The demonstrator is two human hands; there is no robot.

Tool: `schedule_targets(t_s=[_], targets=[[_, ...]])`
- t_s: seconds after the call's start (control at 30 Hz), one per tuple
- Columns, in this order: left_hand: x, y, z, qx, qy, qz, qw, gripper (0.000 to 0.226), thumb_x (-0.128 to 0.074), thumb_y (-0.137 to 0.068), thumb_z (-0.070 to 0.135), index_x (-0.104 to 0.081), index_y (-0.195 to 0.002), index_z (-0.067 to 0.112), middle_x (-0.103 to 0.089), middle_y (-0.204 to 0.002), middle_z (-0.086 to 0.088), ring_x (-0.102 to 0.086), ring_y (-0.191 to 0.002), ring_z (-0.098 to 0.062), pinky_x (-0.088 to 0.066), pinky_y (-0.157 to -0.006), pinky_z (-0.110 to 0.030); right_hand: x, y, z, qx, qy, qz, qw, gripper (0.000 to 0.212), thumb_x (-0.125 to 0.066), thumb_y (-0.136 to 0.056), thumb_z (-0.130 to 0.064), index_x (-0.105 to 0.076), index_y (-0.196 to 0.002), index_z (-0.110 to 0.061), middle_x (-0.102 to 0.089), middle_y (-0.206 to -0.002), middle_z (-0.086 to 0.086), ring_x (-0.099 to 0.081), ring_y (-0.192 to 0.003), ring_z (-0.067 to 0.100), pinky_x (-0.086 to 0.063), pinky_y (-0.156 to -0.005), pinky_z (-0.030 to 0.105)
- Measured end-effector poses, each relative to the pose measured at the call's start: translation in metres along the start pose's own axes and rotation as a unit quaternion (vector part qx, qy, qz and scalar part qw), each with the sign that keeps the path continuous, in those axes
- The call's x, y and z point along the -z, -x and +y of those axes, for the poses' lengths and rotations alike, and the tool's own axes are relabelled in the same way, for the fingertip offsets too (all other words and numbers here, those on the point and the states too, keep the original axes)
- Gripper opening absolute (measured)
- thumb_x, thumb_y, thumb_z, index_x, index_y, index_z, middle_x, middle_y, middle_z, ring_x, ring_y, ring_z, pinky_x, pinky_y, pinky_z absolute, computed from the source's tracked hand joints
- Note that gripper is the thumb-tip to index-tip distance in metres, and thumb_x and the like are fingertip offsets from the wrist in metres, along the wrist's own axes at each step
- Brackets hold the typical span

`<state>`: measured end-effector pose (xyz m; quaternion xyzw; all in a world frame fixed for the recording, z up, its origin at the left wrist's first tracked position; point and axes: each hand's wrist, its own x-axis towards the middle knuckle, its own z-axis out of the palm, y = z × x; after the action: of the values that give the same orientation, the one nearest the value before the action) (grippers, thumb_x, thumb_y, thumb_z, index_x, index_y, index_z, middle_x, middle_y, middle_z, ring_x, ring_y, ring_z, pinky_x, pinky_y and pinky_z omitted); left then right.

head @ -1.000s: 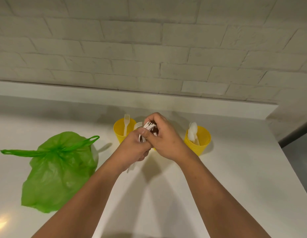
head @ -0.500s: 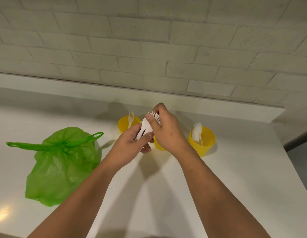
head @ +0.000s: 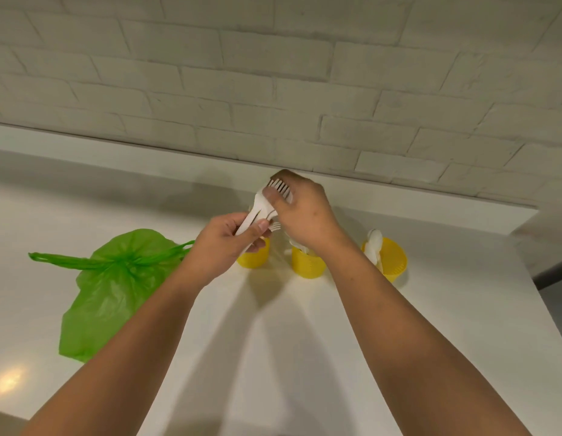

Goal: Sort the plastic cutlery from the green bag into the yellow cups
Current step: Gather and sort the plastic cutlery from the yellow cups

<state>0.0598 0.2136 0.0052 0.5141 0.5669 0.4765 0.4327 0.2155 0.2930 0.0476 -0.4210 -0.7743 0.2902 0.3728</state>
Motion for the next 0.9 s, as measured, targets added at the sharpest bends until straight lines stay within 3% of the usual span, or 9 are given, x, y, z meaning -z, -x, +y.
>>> schedule_targets(t_s=[0.13, 0.2, 0.27, 0.37, 0.43, 0.5, 0.6, 0.73, 0.9], targets=[[0.015, -0.010, -0.003, -0.050, -0.080, 0.103, 0.990, 0.009, -0.069, -0.097, 0.033, -0.077, -0.101, 0.035, -0.074, -0.099, 0.006, -0.065, -0.081, 0.000, -0.048, -0.075, -0.015, -0.001, -0.022, -0.007, 0.070, 0.042, 0.078, 0.994, 0.015, -0.068, -0.093, -0.021, -0.069, -0.091, -0.006, -0.071, -0.080, 0.009, -0.057, -0.072, 0.021, -0.037, -0.064, 0.029], [0.019, -0.015, -0.008, -0.053, -0.131, 0.154, 0.978, 0.011, -0.071, -0.095, 0.034, -0.077, -0.104, 0.034, -0.064, -0.109, 0.005, -0.061, -0.079, 0.003, -0.044, -0.072, -0.007, -0.007, -0.030, -0.006, 0.090, 0.063, 0.081, 0.991, 0.016, -0.069, -0.092, -0.022, -0.070, -0.092, -0.006, -0.072, -0.081, 0.009, -0.060, -0.073, 0.023, -0.037, -0.064, 0.027], [0.021, -0.021, -0.015, -0.039, -0.186, 0.171, 0.967, 0.012, -0.073, -0.093, 0.038, -0.077, -0.104, 0.034, -0.058, -0.110, 0.003, -0.058, -0.081, -0.002, -0.042, -0.072, -0.008, -0.012, -0.035, -0.002, 0.105, 0.073, 0.072, 0.989, 0.016, -0.071, -0.091, -0.023, -0.072, -0.094, -0.007, -0.074, -0.084, 0.009, -0.065, -0.076, 0.026, -0.041, -0.069, 0.029], [0.022, -0.029, -0.015, -0.035, -0.250, 0.143, 0.957, 0.005, -0.074, -0.091, 0.037, -0.076, -0.093, 0.042, -0.059, -0.093, 0.011, -0.060, -0.078, -0.010, -0.041, -0.070, -0.014, -0.019, -0.038, 0.005, 0.110, 0.087, 0.036, 0.989, 0.017, -0.071, -0.090, -0.023, -0.074, -0.099, -0.008, -0.076, -0.092, 0.009, -0.069, -0.085, 0.027, -0.045, -0.076, 0.030], [0.022, -0.035, -0.015, -0.037, -0.259, 0.123, 0.957, 0.018, -0.077, -0.089, 0.035, -0.069, -0.078, 0.047, -0.066, -0.081, 0.013, -0.062, -0.066, -0.007, -0.042, -0.064, -0.021, -0.020, -0.040, 0.010, 0.101, 0.092, 0.014, 0.991, 0.018, -0.071, -0.090, -0.025, -0.074, -0.100, -0.011, -0.076, -0.094, 0.007, -0.069, -0.086, 0.025, -0.047, -0.078, 0.031], [0.023, -0.040, -0.016, -0.028, -0.270, 0.112, 0.956, 0.024, -0.079, -0.086, 0.034, -0.065, -0.072, 0.045, -0.069, -0.075, 0.013, -0.058, -0.054, 0.001, -0.039, -0.058, -0.016, -0.022, -0.042, 0.013, 0.083, 0.090, -0.006, 0.992, 0.018, -0.071, -0.090, -0.027, -0.075, -0.101, -0.014, -0.076, -0.095, 0.003, -0.069, -0.088, 0.021, -0.046, -0.079, 0.027], [0.021, -0.046, -0.017, 0.021, -0.264, 0.096, 0.959, 0.008, -0.079, -0.086, 0.033, -0.073, -0.092, 0.034, -0.074, -0.087, 0.010, -0.066, -0.070, 0.001, -0.042, -0.059, -0.010, -0.028, -0.043, 0.019, 0.043, 0.093, -0.047, 0.994, 0.017, -0.070, -0.092, -0.026, -0.075, -0.105, -0.016, -0.077, -0.099, 0.002, -0.068, -0.091, 0.021, -0.047, -0.079, 0.026], [0.018, -0.048, -0.018, 0.045, -0.245, 0.091, 0.964, 0.018, -0.076, -0.089, 0.031, -0.072, -0.106, 0.025, -0.076, -0.093, 0.007, -0.073, -0.082, -0.011, -0.056, -0.070, -0.021, -0.037, -0.040, 0.033, -0.017, 0.103, -0.113, 0.988, 0.022, -0.070, -0.092, -0.027, -0.074, -0.112, -0.018, -0.076, -0.103, 0.005, -0.067, -0.094, 0.022, -0.040, -0.075, 0.020], [0.022, -0.047, -0.025, 0.052, -0.228, 0.091, 0.968, 0.047, -0.075, -0.087, 0.040, -0.063, -0.132, 0.032, -0.073, -0.115, 0.006, -0.075, -0.085, -0.019, -0.059, -0.082, -0.035, -0.039, -0.033, 0.037, -0.052, 0.098, -0.165, 0.980, 0.063, -0.080, -0.084, -0.030, -0.054, -0.142, -0.028, -0.067, -0.113, 0.002, -0.058, -0.080, 0.011, -0.046, -0.080, 0.020]])
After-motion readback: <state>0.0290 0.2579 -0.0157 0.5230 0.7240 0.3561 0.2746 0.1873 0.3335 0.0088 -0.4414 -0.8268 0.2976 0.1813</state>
